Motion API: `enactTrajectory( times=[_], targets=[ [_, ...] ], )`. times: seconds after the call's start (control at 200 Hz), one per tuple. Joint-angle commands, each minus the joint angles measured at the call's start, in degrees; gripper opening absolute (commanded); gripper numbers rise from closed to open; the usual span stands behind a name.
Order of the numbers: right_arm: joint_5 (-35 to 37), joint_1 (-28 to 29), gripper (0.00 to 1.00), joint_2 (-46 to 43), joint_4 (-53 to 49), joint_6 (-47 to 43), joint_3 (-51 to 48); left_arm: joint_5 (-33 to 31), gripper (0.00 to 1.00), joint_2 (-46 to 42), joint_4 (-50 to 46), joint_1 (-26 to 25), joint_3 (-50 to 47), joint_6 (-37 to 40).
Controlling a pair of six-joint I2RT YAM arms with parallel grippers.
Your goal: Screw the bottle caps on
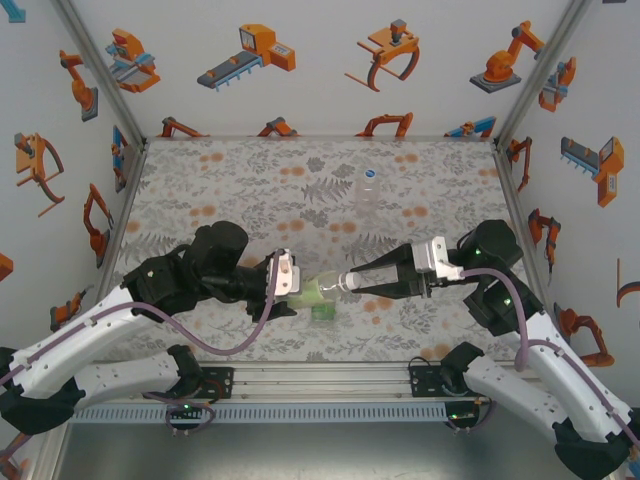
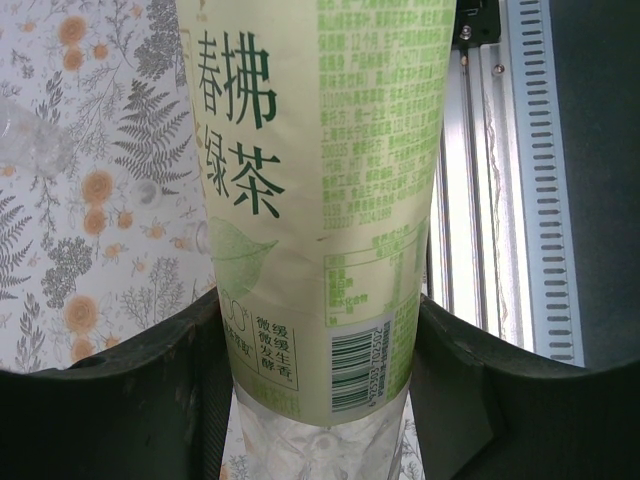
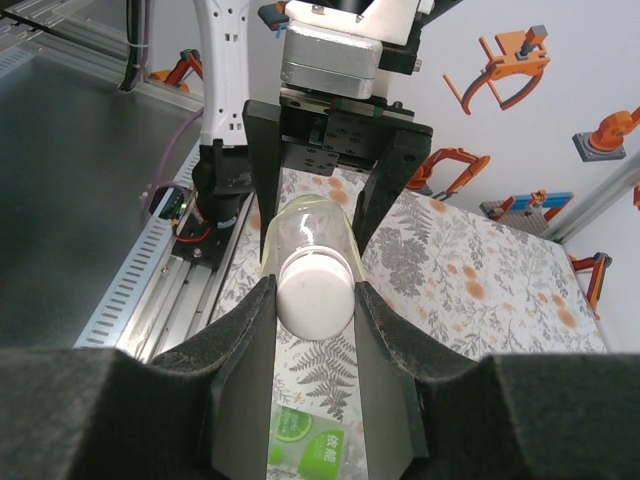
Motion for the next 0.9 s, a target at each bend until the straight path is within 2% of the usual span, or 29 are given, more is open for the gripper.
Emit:
enactTrajectory(
  times=[0.0, 0.145, 0.371, 0.511, 0.616, 0.736, 0.896],
  targets=[
    [0.16, 0.4, 0.0, -0.41, 1.14, 0.38, -0.52, 1.96, 0.0, -0.91, 1.48, -0.27, 0.27, 0.93],
    [-2.13, 0.36, 0.0, 0.44, 1.16, 1.23, 0.23, 2.1, 0.0, -0.44, 1.48, -0.48, 1.13, 1.43],
    [-9.39, 0.36, 0.0, 3.25, 2.57, 4.89, 1.29, 2.7, 0.0, 1.04, 1.52, -0.44, 2.68, 1.91],
    [-9.21, 0.36, 0.0, 2.97, 3.67, 5.13, 0.56, 2.78, 0.0, 1.42, 2.55, -0.51, 2.96, 1.36],
    [-6.93, 0.36, 0.0, 2.62, 3.71, 6.05, 0.23, 2.26, 0.0, 0.77, 4.7, -0.54, 2.35, 0.41],
    [-1.73, 0.38, 0.0, 2.35, 5.22, 11.97, -0.5, 0.47, 0.0, -0.52, 7.77, -0.59, 1.08, -1.22],
    [9.97, 0.77, 0.0, 1.22, 10.04, 27.6, -3.59, -3.18, 0.0, -1.97, 12.92, -0.54, -0.71, -3.49]
  ],
)
